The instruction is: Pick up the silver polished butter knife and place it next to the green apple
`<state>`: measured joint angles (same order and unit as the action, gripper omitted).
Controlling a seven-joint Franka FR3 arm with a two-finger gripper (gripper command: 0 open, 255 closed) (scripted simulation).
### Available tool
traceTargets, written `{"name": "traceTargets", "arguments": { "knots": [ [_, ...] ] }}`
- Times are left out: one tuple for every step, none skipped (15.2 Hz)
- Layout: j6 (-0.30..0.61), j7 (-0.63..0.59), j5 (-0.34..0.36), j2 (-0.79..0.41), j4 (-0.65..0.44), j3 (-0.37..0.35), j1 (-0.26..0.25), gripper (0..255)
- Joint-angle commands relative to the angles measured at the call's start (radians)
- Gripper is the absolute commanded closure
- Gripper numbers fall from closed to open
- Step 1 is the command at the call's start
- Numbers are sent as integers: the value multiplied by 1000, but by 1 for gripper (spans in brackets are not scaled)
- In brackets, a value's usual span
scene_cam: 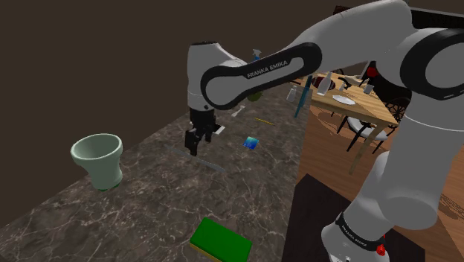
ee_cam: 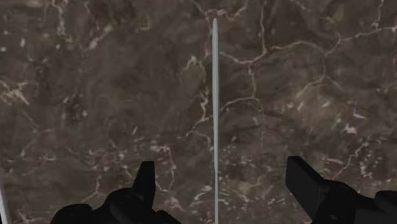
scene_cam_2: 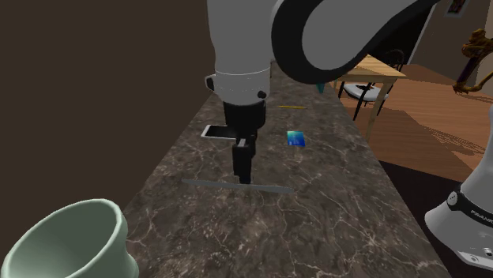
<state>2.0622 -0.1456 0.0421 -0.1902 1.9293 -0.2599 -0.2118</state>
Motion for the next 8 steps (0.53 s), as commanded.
{"name": "traceTargets", "arguments": {
  "knots": [
    [22, -7, 10, -25, -1, -2, -7, 0],
    [35, -8, 12, -30, 6, -2, -7, 0],
    [47, -9, 14, -35, 14, -1, -8, 0],
    [59, -11, 16, -41, 21, -1, -8, 0],
    [71, -12, 18, -47, 27, 0, -9, 0],
    [83, -13, 20, -52, 34, 1, -9, 0],
    [90, -14, 21, -56, 38, 1, -9, 0],
    [90, -14, 21, -56, 37, 1, -9, 0]
  ]
}}
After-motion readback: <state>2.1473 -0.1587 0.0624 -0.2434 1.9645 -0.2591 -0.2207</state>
